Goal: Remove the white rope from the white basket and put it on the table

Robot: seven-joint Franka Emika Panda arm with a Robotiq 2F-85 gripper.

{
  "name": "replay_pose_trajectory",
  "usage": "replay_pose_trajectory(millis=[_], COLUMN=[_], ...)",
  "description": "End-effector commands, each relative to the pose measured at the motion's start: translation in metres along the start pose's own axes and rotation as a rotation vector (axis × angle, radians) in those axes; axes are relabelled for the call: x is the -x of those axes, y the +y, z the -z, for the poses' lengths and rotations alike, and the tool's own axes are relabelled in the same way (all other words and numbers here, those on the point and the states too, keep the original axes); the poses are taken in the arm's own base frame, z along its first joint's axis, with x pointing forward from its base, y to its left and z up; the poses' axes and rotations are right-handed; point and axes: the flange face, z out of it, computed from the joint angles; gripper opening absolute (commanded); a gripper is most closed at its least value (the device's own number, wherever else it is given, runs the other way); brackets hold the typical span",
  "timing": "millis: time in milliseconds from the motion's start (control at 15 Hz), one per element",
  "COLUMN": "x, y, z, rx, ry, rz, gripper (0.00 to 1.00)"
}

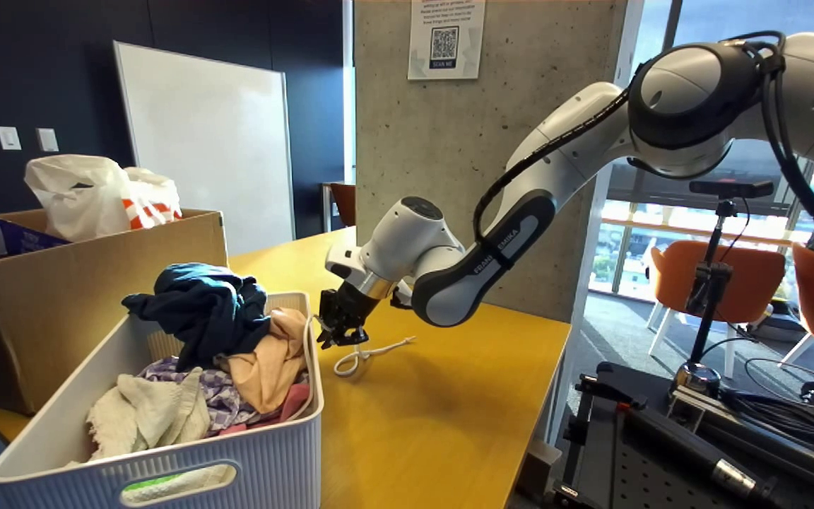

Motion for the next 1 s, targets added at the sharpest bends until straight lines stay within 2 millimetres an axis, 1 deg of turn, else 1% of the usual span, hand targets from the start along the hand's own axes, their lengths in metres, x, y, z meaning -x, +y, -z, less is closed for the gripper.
replay_pose_trajectory(millis=[0, 267, 333, 400, 733, 867, 933], x=[-0.004, -0.012, -0.014, -0.016, -0.014, -0.015, -0.016], y=[0.002, 0.009, 0.015, 0.018, 0.054, 0.067, 0.074], z=[0.002, 0.027, 0.039, 0.047, 0.113, 0.145, 0.165], rx=[0.011, 0.072, 0.093, 0.113, 0.222, 0.265, 0.297], ry=[0.016, -0.038, -0.060, -0.080, -0.165, -0.183, -0.192], rz=[0.019, 0.017, 0.015, 0.015, -0.027, -0.039, -0.045], gripper=[0.00, 0.00, 0.00, 0.00, 0.00, 0.00, 0.00])
